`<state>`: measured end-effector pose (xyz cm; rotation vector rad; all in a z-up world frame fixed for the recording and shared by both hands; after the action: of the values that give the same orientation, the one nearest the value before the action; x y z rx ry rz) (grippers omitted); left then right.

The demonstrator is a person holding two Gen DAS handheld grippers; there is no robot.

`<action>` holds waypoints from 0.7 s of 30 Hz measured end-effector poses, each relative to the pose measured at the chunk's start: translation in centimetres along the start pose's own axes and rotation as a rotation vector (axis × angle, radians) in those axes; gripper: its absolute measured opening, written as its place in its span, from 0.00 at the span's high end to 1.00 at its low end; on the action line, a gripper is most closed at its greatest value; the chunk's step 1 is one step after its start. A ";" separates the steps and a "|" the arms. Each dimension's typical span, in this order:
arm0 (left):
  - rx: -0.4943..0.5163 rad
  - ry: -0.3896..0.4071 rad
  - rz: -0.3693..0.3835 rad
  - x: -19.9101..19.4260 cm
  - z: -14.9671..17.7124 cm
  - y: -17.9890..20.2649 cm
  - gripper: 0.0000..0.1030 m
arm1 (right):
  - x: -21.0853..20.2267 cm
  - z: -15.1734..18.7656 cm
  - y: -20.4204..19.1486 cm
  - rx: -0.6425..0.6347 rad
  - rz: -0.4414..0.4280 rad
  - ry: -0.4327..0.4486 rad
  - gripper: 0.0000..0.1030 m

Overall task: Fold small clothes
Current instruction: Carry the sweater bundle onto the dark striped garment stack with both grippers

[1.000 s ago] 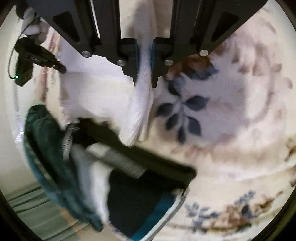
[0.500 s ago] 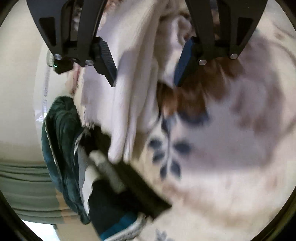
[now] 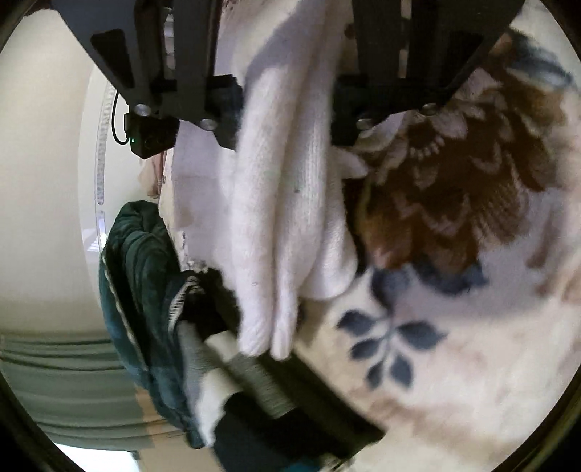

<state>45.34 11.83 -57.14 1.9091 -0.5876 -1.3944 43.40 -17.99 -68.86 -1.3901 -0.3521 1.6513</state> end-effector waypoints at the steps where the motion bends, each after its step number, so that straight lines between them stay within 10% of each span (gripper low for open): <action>1: 0.007 0.012 0.006 -0.6 -0.1 0.7 0.73 | -0.4 0.2 -0.1 0.000 0.000 0.009 0.63; 21: 0.169 0.169 0.098 -11.6 -9.1 15.7 0.77 | -14.9 4.6 -17.4 -0.216 -0.099 0.165 0.67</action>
<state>50.86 12.05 -36.35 2.0776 -0.7250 -1.1390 46.39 -18.70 -45.69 -1.6315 -0.5064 1.4392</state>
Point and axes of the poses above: each gripper's, at about its wrist camera, not at the fingertips, and x roughly the way its jaws point, y to its right, z to its underside, the point moved 2 cm from there along x, roughly the way its jaws point, and after that the axes turned 10 degrees about x, right-handed, at the moved point
